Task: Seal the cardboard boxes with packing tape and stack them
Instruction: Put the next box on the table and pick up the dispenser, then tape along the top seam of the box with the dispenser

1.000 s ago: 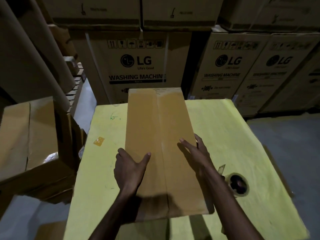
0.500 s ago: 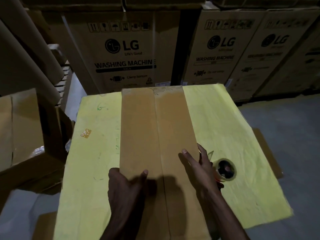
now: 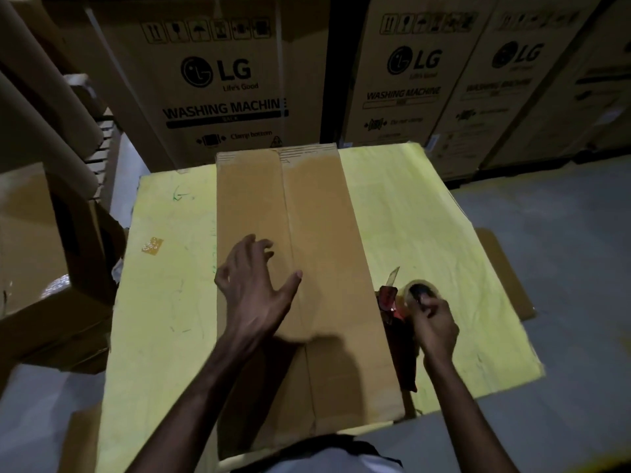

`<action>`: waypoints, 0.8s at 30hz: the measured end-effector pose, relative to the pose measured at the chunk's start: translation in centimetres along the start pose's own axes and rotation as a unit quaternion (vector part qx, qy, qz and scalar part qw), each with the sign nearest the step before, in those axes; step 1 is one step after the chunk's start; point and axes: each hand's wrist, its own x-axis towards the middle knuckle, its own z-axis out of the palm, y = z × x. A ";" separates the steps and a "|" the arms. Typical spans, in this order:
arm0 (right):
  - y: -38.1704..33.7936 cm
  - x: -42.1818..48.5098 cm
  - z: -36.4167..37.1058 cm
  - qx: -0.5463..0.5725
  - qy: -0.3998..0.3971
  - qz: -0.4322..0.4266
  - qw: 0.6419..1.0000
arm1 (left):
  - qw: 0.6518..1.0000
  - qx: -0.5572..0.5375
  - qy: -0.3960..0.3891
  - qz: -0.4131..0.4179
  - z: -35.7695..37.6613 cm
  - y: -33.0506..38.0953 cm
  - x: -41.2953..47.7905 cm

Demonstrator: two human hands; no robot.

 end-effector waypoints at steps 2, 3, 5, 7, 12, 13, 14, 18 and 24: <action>3.8 -0.3 0.1 -0.070 -0.006 0.048 0.996 | 0.998 0.052 -0.026 0.028 0.4 -0.4 -0.1; 5.2 -0.6 0.3 -0.097 -0.028 0.063 0.993 | 0.995 0.081 -0.035 0.041 0.7 -0.5 -0.3; 7.1 -1.2 1.1 -0.133 -0.092 0.071 0.984 | 0.991 0.104 -0.056 0.058 1.1 -0.6 -0.6; 7.7 -1.5 2.0 -0.140 -0.120 0.075 0.980 | 0.991 0.098 -0.073 0.061 1.4 -0.4 -0.8; 7.4 0.1 2.8 -0.120 -0.111 0.097 0.982 | 0.992 0.062 -0.083 0.066 1.4 0.4 -0.8; 7.3 0.3 2.6 -0.117 -0.111 0.099 0.982 | 0.993 0.051 -0.084 0.065 1.3 0.5 -0.8; 7.2 0.5 2.3 -0.115 -0.108 0.093 0.983 | 0.994 0.039 -0.084 0.064 1.1 0.7 -0.7; 5.0 0.6 0.2 -0.056 -0.081 0.098 0.990 | 0.993 -0.023 -0.085 0.076 0.5 1.5 -0.6; -1.0 0.2 -3.5 0.013 -0.039 0.059 0.997 | 0.965 -0.218 -0.140 0.037 -0.3 4.7 -0.3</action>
